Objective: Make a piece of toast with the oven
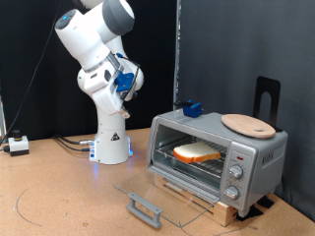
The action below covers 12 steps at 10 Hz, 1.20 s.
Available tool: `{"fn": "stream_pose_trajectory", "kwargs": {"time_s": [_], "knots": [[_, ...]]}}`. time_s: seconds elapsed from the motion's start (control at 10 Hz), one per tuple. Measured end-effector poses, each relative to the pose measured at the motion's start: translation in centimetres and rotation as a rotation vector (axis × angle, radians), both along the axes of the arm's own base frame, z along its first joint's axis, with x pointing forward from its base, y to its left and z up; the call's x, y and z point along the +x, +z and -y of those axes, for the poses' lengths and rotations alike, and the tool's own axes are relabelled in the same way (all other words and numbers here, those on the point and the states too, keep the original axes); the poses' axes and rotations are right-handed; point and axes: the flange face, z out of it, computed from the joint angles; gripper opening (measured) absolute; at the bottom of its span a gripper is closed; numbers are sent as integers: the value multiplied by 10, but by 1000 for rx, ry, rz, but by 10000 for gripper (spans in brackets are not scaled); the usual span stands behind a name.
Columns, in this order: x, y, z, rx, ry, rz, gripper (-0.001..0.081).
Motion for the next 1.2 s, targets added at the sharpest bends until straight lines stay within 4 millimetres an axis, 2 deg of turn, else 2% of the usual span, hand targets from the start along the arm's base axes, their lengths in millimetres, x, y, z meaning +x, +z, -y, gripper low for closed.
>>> {"fn": "stream_pose_trajectory", "kwargs": {"time_s": [0.2, 0.4, 0.8, 1.2], "knots": [[-1, -7, 12, 113, -87, -155, 809], [9, -23, 36, 149, -186, -248, 809], [27, -55, 79, 89, -283, -300, 809], [40, -82, 121, 84, -274, -336, 809]]}}
